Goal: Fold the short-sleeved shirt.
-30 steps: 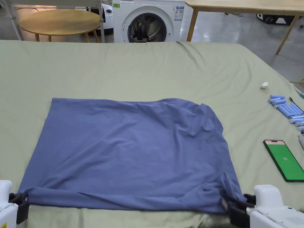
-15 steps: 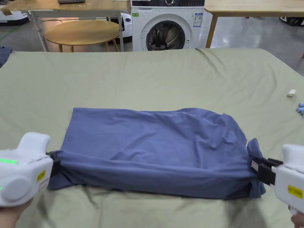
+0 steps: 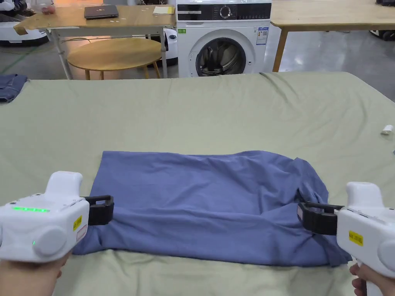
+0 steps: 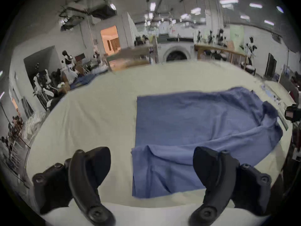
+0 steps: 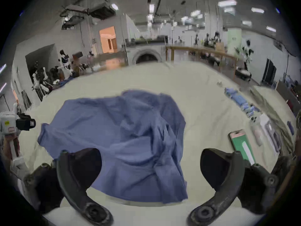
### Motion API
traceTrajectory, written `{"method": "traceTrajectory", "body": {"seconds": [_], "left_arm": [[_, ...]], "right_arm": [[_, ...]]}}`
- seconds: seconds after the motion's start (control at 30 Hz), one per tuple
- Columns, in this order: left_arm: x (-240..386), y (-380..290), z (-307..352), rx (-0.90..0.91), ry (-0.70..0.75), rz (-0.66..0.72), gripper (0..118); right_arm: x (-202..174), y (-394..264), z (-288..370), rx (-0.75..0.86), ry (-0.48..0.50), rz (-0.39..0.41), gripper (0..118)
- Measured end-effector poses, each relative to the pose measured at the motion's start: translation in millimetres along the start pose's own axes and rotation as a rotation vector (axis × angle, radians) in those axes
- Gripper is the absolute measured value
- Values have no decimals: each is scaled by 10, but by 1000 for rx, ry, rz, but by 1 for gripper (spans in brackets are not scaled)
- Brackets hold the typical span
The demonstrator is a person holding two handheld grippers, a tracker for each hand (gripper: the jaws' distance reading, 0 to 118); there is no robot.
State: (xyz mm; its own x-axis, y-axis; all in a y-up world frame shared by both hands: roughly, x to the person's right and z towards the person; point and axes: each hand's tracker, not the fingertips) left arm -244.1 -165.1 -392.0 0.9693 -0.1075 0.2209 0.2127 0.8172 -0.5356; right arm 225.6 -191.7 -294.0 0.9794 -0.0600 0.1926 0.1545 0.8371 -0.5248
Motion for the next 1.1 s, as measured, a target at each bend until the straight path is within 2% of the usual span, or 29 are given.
{"method": "traceTrajectory", "body": {"seconds": [0.17, 0.2, 0.23, 0.27, 0.3, 0.33, 0.37, 0.4, 0.8, 0.83, 0.87, 0.9, 0.93, 1.1], "left_arm": [[188, -431, 767, 152, 6, 79, 103], [220, -535, 867, 173, 7, 80, 97], [245, -637, 954, 158, -1, 78, 75], [260, -718, 1018, 145, -7, 79, 16], [230, -809, 960, 121, -4, 74, 0], [244, -904, 954, 62, 67, 67, 0], [234, -946, 973, 106, 29, 60, 0], [177, -973, 912, 42, -28, 70, 0], [-198, -976, 178, -85, 34, 187, 0], [-227, -973, 95, -93, 51, 190, 12], [-270, -935, -33, -119, 56, 192, 59], [-305, -915, -151, -144, 57, 193, 96], [-330, -892, -261, -146, 65, 190, 108], [-307, -753, -688, -199, 111, 139, 105]], "right_arm": [[-523, -283, 864, 207, 68, -11, 116], [-596, -356, 946, 199, 67, 2, 105], [-666, -442, 1016, 198, 61, 22, 72], [-739, -525, 1067, 208, 53, 47, 0], [-802, -586, 1083, 209, 7, 95, 0], [-837, -616, 1100, 221, -4, 121, 0], [-794, -605, 1113, 190, 34, 139, 0], [-791, -573, 1116, 136, 86, 123, 0], [-705, -630, 983, 140, 79, 73, 0], [-686, -632, 953, 135, 74, 70, 0], [-666, -631, 927, 129, 69, 68, 0], [-646, -623, 909, 126, 65, 65, 0], [-618, -617, 886, 121, 61, 59, 0], [-398, -600, 721, 76, 7, 45, 0]]}}
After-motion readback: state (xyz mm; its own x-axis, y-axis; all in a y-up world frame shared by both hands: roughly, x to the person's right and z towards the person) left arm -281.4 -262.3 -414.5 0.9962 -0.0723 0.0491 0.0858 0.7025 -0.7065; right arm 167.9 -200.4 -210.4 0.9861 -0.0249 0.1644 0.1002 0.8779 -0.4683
